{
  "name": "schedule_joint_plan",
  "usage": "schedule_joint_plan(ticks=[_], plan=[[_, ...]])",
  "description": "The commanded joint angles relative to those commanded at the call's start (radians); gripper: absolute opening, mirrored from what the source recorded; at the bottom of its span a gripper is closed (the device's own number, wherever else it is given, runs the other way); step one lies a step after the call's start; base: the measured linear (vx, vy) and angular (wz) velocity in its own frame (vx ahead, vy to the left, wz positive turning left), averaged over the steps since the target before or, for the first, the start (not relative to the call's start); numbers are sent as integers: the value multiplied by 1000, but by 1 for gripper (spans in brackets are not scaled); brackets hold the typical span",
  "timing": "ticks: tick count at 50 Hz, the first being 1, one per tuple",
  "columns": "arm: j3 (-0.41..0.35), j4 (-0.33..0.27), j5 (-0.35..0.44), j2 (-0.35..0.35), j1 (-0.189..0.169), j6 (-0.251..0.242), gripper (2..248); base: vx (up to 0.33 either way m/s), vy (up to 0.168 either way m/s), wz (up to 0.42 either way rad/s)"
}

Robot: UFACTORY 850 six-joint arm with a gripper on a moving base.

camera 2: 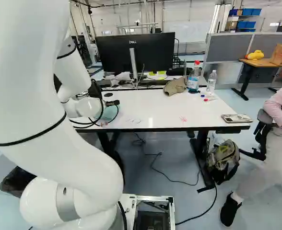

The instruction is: Clean the table with the green towel

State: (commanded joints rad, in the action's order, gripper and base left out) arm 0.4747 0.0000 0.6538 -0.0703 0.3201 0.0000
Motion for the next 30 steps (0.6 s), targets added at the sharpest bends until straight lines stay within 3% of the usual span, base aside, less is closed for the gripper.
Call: schedule_joint_plan(ticks=[19,30], plan=[[29,0,-126,-27,19,0,247,0,0,0],[29,0,-129,-27,19,0,247,0,0,0]])
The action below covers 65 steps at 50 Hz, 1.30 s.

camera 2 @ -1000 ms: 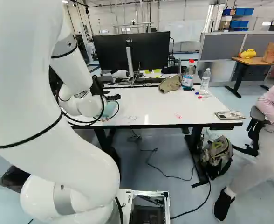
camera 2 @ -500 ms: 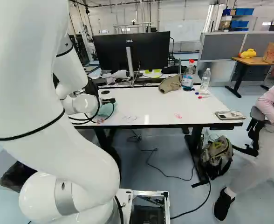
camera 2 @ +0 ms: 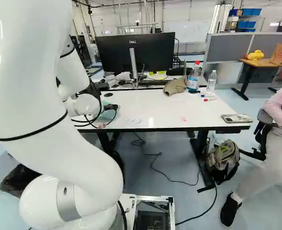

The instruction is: Clean the table with the green towel

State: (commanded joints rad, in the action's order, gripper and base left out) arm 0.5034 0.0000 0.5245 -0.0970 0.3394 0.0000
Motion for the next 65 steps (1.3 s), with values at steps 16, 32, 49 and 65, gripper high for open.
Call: schedule_joint_plan(ticks=[16,32,49,65], plan=[[0,0,0,0,0,0,156,0,0,0],[0,0,0,0,0,0,52,0,0,0],[-6,0,0,27,0,0,38,0,0,0],[-24,0,0,85,-16,0,38,0,0,0]])
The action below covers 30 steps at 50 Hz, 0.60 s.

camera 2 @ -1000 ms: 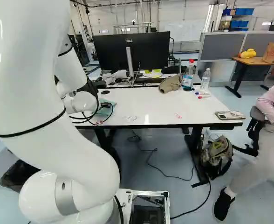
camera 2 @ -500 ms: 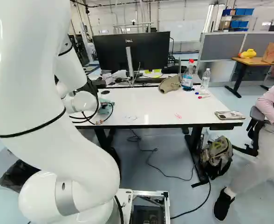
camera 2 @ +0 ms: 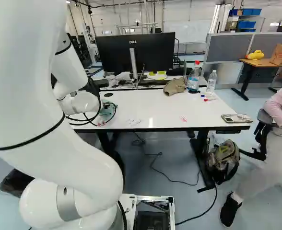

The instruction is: Clean the table with the green towel

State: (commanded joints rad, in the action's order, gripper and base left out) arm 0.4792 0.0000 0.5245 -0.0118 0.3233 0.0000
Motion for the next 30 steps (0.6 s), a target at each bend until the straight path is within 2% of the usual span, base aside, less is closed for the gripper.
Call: schedule_joint_plan(ticks=[19,30], plan=[[-37,0,0,86,-64,0,38,0,0,0],[-51,0,0,101,-103,0,38,0,0,0]])
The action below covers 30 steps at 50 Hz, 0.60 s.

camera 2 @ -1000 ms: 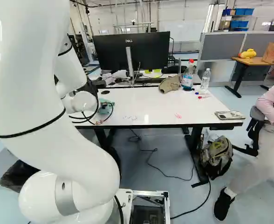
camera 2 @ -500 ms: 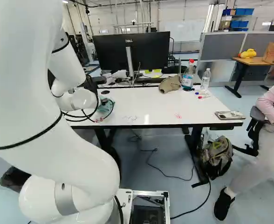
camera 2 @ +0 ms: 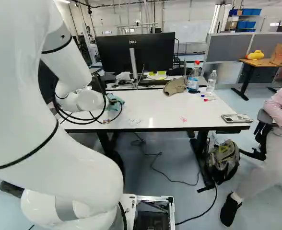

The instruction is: Clean the table with the green towel

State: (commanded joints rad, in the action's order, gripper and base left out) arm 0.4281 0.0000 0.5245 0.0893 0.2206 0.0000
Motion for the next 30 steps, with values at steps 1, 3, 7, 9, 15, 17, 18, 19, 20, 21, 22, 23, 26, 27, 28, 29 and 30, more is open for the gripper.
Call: schedule_joint_plan(ticks=[1,3,7,9,15,17,18,19,20,21,22,23,26,27,28,29,30], plan=[[-1,0,0,1,-4,0,38,0,0,0],[-4,0,0,4,-11,0,38,0,0,0],[-8,0,0,8,-25,0,38,0,0,0],[-10,0,0,10,-33,0,38,0,0,0],[-16,0,0,17,-55,0,38,0,0,0],[-18,0,0,18,-62,0,38,0,0,0],[-18,0,0,19,-66,0,38,0,0,0],[-19,0,0,20,-69,0,38,0,0,0],[-20,0,0,21,-73,0,38,0,0,0],[-21,0,0,22,-77,0,38,0,0,0],[-22,0,0,23,-80,0,38,0,0,0],[-22,0,0,23,-84,0,38,0,0,0],[-25,0,0,26,-95,0,38,0,0,0],[-25,0,0,26,-99,0,38,0,0,0],[-26,0,0,27,-103,0,38,0,0,0],[-27,0,0,28,-106,0,38,0,0,0],[-27,0,0,28,-110,0,38,0,0,0]])
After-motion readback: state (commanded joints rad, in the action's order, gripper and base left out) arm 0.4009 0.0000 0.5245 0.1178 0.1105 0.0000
